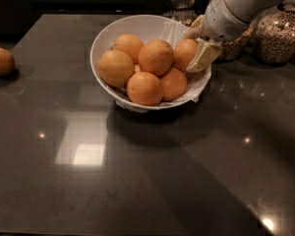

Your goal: Pick orange from white bowl

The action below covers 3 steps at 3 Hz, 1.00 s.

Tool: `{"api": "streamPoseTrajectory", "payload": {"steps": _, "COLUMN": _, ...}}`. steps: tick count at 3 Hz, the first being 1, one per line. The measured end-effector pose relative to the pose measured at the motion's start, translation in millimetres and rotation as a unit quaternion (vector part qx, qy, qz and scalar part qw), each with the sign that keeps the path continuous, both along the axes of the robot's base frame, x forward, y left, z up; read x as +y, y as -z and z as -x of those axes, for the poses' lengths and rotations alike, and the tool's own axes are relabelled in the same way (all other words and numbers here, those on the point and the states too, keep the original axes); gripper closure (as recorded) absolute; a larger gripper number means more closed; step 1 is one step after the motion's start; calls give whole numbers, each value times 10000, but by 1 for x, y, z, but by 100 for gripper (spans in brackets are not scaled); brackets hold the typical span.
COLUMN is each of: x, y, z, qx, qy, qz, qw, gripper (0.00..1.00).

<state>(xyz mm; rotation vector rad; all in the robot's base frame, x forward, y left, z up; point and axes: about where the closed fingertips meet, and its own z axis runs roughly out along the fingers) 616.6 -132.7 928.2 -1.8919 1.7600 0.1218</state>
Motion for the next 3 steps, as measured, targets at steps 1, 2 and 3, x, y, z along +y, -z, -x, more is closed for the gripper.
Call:
{"api": "streamPoseTrajectory", "payload": {"steps": 1, "x": -2, "y": 13, "z": -3, "qx": 143, "qy": -9, "qz": 43, "qw": 9999, "gripper": 41}}
{"api": "streamPoseTrajectory", "payload": {"steps": 2, "x": -3, "y": 21, "z": -5, "qx": 231, "qy": -7, "qz": 60, "qw": 9997, "gripper": 41}}
{"api": "streamPoseTrajectory", "payload": {"steps": 3, "x": -3, "y": 23, "z": -5, "qx": 255, "qy": -7, "qz": 60, "qw": 9997, "gripper": 60}}
